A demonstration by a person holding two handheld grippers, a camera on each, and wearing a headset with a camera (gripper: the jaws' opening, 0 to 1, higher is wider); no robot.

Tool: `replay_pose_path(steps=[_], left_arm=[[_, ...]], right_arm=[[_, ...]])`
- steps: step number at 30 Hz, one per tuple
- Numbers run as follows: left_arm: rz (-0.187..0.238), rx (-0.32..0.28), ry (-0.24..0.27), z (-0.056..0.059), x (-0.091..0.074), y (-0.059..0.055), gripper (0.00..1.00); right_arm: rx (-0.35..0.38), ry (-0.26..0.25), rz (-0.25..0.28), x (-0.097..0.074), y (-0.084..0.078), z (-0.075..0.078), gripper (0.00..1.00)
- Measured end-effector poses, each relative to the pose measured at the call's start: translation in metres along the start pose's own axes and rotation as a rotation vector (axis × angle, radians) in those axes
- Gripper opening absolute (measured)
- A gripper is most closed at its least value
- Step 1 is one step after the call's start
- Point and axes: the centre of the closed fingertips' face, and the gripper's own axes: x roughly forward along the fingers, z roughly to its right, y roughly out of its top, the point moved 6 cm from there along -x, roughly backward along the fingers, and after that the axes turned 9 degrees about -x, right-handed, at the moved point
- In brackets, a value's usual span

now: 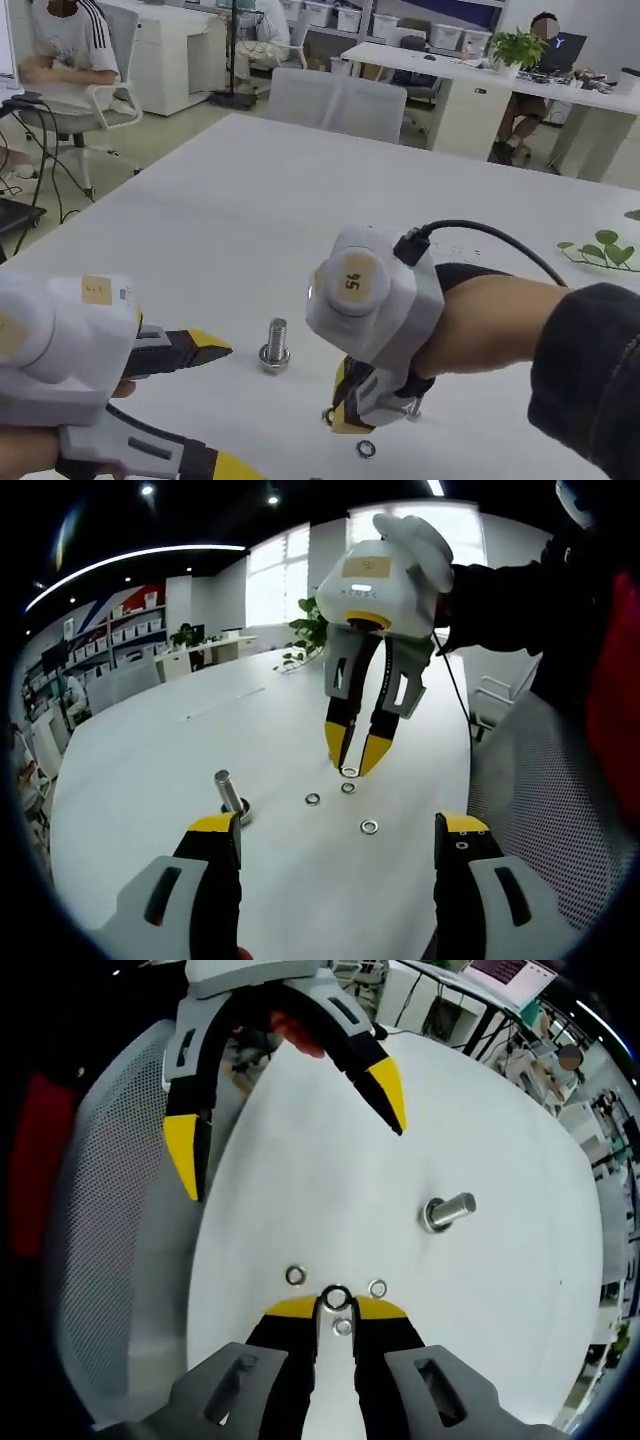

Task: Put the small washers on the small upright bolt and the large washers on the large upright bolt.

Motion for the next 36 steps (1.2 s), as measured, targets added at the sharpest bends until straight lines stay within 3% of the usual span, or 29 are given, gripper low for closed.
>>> replay_pose_path(steps=[17, 36], left_arm=[[-0.023, 0.010, -0.064, 0.005, 0.020, 0.001, 0.79], [-0.018, 0.018, -0.118, 0.005, 0.038, 0.006, 0.79]], right_arm=[[0.056, -0.030, -0.006, -0.024, -0.021, -0.007, 0.14], [0.127, -0.107, -0.022, -0.066, -0.049, 0.010, 0.14]])
